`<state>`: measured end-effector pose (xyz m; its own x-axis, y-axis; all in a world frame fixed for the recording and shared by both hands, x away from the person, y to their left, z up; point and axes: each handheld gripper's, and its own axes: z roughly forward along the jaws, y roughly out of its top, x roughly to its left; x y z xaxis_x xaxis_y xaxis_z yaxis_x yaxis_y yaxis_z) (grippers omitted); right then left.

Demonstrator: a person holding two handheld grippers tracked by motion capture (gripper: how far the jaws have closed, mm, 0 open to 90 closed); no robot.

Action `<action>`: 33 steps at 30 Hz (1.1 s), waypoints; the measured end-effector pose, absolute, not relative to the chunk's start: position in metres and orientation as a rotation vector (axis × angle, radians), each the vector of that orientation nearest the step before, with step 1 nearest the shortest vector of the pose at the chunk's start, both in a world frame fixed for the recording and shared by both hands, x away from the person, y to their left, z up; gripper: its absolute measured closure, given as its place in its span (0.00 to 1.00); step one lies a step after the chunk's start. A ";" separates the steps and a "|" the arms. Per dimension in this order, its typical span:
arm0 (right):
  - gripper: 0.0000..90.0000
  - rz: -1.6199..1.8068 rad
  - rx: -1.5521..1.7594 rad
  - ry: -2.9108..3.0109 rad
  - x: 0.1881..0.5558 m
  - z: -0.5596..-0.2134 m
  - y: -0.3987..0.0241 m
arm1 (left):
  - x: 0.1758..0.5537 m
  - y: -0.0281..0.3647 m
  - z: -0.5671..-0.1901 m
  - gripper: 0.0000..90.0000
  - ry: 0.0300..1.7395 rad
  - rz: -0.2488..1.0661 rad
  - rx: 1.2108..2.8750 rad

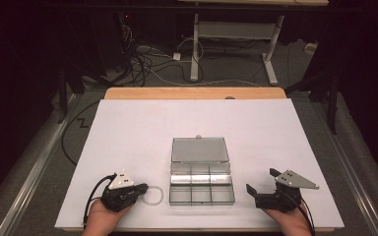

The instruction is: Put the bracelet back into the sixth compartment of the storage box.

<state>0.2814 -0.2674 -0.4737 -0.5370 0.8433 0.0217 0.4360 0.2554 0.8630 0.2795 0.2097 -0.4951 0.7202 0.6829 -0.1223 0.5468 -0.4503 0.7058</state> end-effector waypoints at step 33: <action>0.01 1.276 1.167 2.054 0.278 -0.470 -0.263 | 0.281 0.218 -0.482 0.93 0.980 0.214 2.018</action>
